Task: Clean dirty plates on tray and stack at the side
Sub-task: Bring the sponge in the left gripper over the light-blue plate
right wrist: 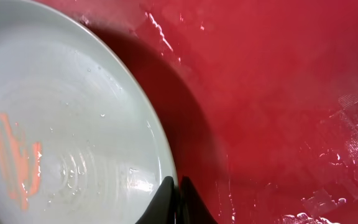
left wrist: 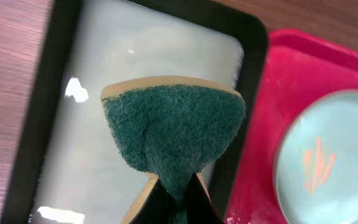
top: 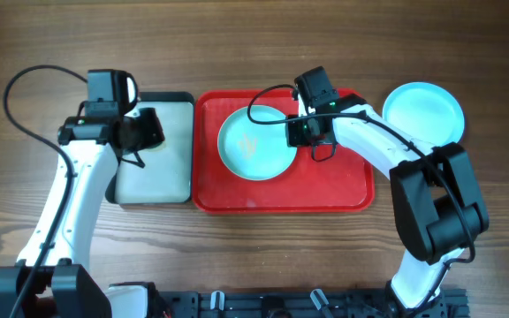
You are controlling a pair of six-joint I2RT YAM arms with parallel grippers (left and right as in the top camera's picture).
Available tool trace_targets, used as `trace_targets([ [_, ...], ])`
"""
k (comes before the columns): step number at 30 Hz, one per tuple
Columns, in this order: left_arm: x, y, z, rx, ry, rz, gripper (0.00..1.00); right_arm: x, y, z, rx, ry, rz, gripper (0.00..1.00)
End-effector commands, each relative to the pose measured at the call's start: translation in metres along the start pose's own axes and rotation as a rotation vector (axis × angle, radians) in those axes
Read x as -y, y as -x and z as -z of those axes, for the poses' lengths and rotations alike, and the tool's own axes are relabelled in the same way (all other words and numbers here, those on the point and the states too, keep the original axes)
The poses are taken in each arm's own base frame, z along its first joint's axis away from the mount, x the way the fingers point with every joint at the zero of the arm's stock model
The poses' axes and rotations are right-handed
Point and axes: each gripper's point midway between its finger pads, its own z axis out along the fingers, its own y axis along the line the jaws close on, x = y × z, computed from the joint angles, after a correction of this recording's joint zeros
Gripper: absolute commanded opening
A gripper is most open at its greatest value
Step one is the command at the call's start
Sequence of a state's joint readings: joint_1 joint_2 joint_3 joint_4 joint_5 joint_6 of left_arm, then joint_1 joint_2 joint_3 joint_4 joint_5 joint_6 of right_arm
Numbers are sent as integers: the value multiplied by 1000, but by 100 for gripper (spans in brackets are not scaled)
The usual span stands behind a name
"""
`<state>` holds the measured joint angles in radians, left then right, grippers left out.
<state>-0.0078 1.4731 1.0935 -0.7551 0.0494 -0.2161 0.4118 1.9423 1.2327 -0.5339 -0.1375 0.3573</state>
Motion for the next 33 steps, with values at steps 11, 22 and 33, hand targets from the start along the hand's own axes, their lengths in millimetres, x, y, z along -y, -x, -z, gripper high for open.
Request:
trace_targets([
  [11, 27, 11, 23, 30, 26, -133, 4, -6, -1, -2, 2, 24, -54, 4],
  [22, 92, -1, 13, -63, -136, -227, 4, -18, -5, -3, -1, 33, -22, 4],
  [33, 138, -40, -45, -186, -137, -234, 4, -19, -6, -4, -2, 34, -22, 4],
])
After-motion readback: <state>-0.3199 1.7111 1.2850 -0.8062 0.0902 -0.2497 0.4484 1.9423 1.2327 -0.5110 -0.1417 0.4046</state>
